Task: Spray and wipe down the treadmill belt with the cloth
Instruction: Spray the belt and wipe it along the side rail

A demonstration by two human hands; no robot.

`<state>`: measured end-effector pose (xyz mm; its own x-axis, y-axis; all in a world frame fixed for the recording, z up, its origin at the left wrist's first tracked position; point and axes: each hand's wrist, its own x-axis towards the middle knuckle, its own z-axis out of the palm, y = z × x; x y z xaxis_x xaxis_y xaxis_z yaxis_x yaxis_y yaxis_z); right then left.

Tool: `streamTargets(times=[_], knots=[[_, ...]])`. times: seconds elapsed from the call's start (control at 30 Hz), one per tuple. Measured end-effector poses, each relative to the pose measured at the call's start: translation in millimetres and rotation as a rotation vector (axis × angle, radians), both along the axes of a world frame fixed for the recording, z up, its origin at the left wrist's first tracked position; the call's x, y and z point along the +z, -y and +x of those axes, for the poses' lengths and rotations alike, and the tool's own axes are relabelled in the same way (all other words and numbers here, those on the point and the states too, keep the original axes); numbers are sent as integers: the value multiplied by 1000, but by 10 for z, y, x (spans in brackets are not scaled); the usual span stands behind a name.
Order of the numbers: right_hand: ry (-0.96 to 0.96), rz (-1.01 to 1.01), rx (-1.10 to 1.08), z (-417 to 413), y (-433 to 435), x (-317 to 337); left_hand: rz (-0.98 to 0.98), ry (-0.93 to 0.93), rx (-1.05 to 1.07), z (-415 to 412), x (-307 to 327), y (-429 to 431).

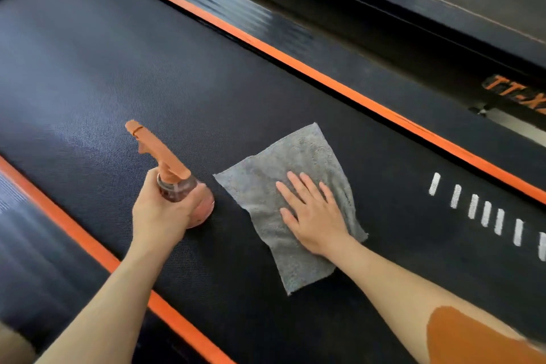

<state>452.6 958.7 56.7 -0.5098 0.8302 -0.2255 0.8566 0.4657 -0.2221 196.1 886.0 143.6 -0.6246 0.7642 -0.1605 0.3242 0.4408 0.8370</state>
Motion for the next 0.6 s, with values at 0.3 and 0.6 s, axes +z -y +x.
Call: streamTargets(times=[0.3, 0.6], knots=[[92, 98, -690, 524, 188, -65, -70, 12, -47, 187, -55, -75], [-82, 67, 115, -343, 940, -153, -556, -295, -299, 196, 60, 80]])
